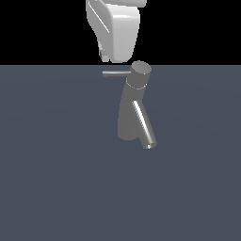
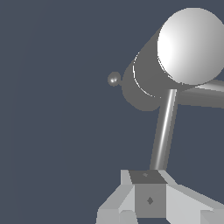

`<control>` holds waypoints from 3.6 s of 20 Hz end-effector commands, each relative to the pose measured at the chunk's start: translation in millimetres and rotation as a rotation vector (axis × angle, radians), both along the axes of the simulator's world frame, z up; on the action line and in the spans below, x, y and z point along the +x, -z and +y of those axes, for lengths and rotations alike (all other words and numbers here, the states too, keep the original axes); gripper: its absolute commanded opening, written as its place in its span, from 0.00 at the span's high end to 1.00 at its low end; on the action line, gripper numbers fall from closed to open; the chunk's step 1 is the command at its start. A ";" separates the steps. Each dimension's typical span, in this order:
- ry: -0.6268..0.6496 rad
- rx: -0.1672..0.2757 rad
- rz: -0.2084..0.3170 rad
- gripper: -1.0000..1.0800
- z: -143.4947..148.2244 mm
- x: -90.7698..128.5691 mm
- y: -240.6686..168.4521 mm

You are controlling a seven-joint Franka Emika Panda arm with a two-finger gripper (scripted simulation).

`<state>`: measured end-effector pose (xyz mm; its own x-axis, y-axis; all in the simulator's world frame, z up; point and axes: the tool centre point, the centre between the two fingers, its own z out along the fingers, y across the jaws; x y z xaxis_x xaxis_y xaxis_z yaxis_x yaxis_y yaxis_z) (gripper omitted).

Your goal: Turn on the faucet by rotating a designated handle.

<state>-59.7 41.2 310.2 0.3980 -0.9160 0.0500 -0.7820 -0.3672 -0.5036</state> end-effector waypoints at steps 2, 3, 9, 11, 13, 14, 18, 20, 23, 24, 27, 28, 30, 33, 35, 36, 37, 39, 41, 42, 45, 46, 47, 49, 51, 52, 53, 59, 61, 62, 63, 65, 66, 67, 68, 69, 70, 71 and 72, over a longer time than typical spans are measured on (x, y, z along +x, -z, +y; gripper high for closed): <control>0.058 0.025 -0.018 1.00 -1.5 13.8 7.7; 0.071 0.031 -0.022 1.00 -1.9 17.1 9.5; 0.129 0.056 -0.040 1.00 -4.3 31.9 17.0; 0.140 0.061 -0.043 1.00 -4.8 34.6 18.2; 0.145 0.064 -0.045 1.00 -5.1 36.3 18.6; 0.146 0.065 -0.046 1.00 -5.1 36.7 18.5; 0.146 0.065 -0.046 1.00 -5.1 36.8 18.5; 0.145 0.065 -0.045 1.00 -5.4 34.6 19.8; 0.145 0.065 -0.045 1.00 -6.4 28.8 23.7; 0.145 0.065 -0.045 1.00 -6.7 26.9 25.0; 0.145 0.065 -0.045 1.00 -7.6 21.4 28.8; 0.145 0.065 -0.045 1.00 -7.9 19.6 30.0; 0.145 0.065 -0.045 1.00 -8.4 16.0 32.5; 0.145 0.065 -0.045 1.00 -9.3 10.8 36.1; 0.145 0.065 -0.045 1.00 -9.8 7.4 38.4; 0.145 0.065 -0.045 1.00 -10.1 5.7 39.5; 0.145 0.065 -0.045 1.00 -10.4 4.0 40.7; 0.145 0.065 -0.045 1.00 -10.9 0.8 42.9; 0.145 0.065 -0.045 1.00 -11.4 -2.4 45.0; 0.145 0.065 -0.045 1.00 -11.6 -3.9 46.1; 0.145 0.065 -0.045 1.00 -12.4 -8.5 49.2; 0.145 0.065 -0.045 1.00 -12.6 -9.9 50.2; 0.145 0.065 -0.045 1.00 -12.8 -11.4 51.3; 0.145 0.065 -0.045 1.00 -13.3 -14.3 53.2; 0.145 0.065 -0.046 1.00 -13.9 -17.1 55.0; 0.145 0.065 -0.046 1.00 -14.1 -18.5 55.9; 0.145 0.065 -0.046 1.00 -14.3 -19.8 56.9; 0.134 0.066 -0.054 1.00 -13.7 -18.8 54.6; 0.135 0.066 -0.054 1.00 -16.4 -20.4 56.2; 0.135 0.066 -0.054 1.00 -17.6 -21.2 56.9; 0.135 0.066 -0.054 1.00 -19.0 -22.0 57.7; 0.136 0.066 -0.053 1.00 -21.7 -23.6 59.3; 0.136 0.066 -0.053 1.00 -22.9 -24.5 60.0; 0.136 0.066 -0.053 1.00 -24.4 -25.2 60.9; 0.136 0.066 -0.053 1.00 -25.6 -26.1 61.6; 0.137 0.066 -0.052 1.00 -27.0 -26.8 62.5; 0.137 0.066 -0.052 1.00 -28.2 -27.7 63.2; 0.137 0.066 -0.052 1.00 -29.6 -28.4 64.1; 0.137 0.066 -0.052 1.00 -30.9 -29.3 64.8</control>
